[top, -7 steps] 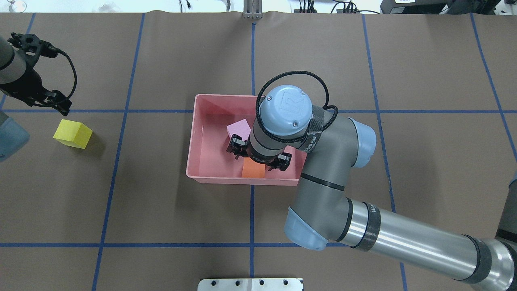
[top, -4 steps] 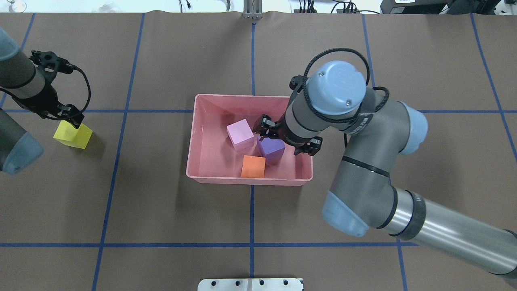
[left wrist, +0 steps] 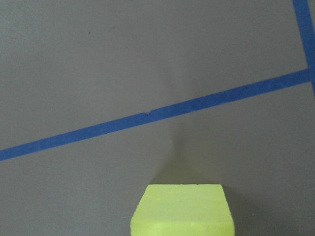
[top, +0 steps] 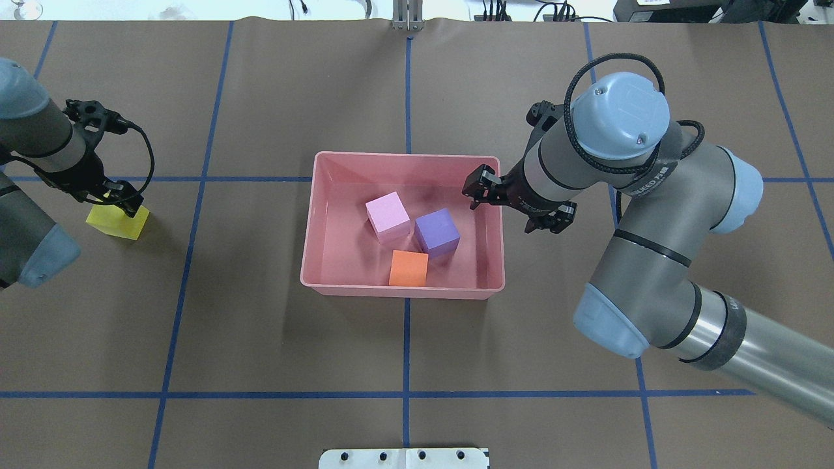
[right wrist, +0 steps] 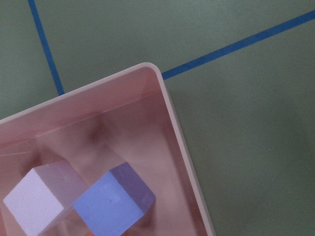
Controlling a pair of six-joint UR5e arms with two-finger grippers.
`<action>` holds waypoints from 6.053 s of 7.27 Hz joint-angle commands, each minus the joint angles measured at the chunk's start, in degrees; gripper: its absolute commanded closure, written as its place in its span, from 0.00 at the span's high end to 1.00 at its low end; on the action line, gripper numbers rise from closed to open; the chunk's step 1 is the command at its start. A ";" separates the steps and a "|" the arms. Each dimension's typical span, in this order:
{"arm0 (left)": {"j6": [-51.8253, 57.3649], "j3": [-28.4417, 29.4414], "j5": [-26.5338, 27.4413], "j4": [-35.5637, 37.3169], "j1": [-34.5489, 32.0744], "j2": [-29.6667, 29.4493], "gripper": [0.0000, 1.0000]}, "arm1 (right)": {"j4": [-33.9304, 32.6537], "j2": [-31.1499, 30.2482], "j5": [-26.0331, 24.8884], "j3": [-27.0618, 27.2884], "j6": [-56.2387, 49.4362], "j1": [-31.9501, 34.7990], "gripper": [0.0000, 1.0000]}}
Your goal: Place blocks into pink bin with both arms
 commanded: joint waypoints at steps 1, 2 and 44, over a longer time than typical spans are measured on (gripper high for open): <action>-0.79 2.36 -0.18 -2.03 1.26 -0.10 1.00 | 0.03 -0.26 0.35 0.05 -0.13 1.47 1.00; -0.80 3.76 -0.27 -4.04 1.35 -0.10 0.99 | -0.14 -0.35 0.70 0.14 -0.21 3.05 1.00; 29.09 -2.90 -19.17 6.22 -41.89 18.70 1.00 | -0.23 -34.01 20.04 -10.58 -82.40 50.44 1.00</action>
